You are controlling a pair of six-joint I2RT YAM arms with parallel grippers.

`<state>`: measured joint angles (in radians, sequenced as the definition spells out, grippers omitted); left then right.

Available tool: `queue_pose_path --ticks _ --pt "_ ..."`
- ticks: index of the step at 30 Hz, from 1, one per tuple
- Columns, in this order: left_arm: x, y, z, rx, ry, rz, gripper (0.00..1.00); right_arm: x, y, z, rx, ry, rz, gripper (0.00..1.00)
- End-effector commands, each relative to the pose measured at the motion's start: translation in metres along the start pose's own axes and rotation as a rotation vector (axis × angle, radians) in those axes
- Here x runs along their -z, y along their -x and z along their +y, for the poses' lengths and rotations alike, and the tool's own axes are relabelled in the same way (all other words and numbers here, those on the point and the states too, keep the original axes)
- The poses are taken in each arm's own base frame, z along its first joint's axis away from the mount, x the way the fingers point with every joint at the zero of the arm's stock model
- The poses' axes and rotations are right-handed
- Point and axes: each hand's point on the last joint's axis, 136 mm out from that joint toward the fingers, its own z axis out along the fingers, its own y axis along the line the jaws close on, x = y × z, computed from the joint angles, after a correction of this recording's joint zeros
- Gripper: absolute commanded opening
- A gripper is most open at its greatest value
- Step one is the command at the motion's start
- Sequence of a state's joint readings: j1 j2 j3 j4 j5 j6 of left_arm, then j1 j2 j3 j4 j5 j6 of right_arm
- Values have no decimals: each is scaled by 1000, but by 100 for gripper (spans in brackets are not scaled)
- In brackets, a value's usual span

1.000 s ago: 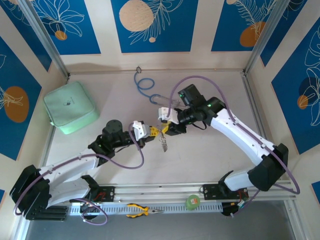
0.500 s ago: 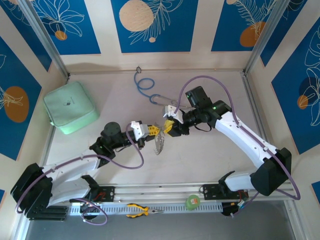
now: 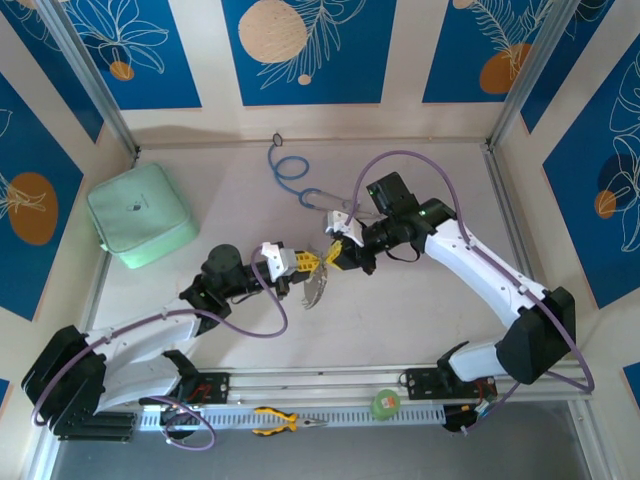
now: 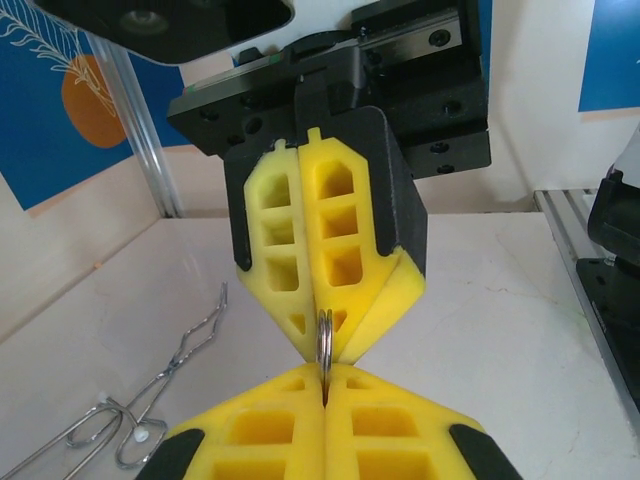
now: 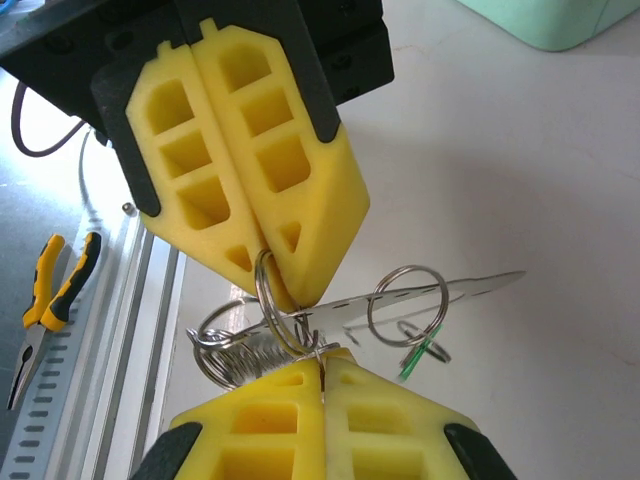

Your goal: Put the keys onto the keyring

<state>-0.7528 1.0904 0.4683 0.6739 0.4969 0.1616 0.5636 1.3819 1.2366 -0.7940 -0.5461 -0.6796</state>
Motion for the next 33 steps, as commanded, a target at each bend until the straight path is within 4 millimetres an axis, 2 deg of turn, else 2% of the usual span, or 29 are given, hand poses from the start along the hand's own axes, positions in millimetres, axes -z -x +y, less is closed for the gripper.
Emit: queue_pose_path --ticks 1,5,18,25,33 --pt "1 25 -6 -36 -32 -94 0 -1 10 3 10 33 -22 3" --pt "2 24 -6 -36 -29 -94 0 2 14 0 10 17 -41 10" --pt "1 32 -4 -33 -24 -142 0 -1 12 9 -29 82 -61 15" --pt "3 34 -3 -31 -9 -160 0 12 14 13 -38 80 -115 19" --pt "4 39 -1 -25 -2 -186 0 16 17 19 -25 102 -172 16"
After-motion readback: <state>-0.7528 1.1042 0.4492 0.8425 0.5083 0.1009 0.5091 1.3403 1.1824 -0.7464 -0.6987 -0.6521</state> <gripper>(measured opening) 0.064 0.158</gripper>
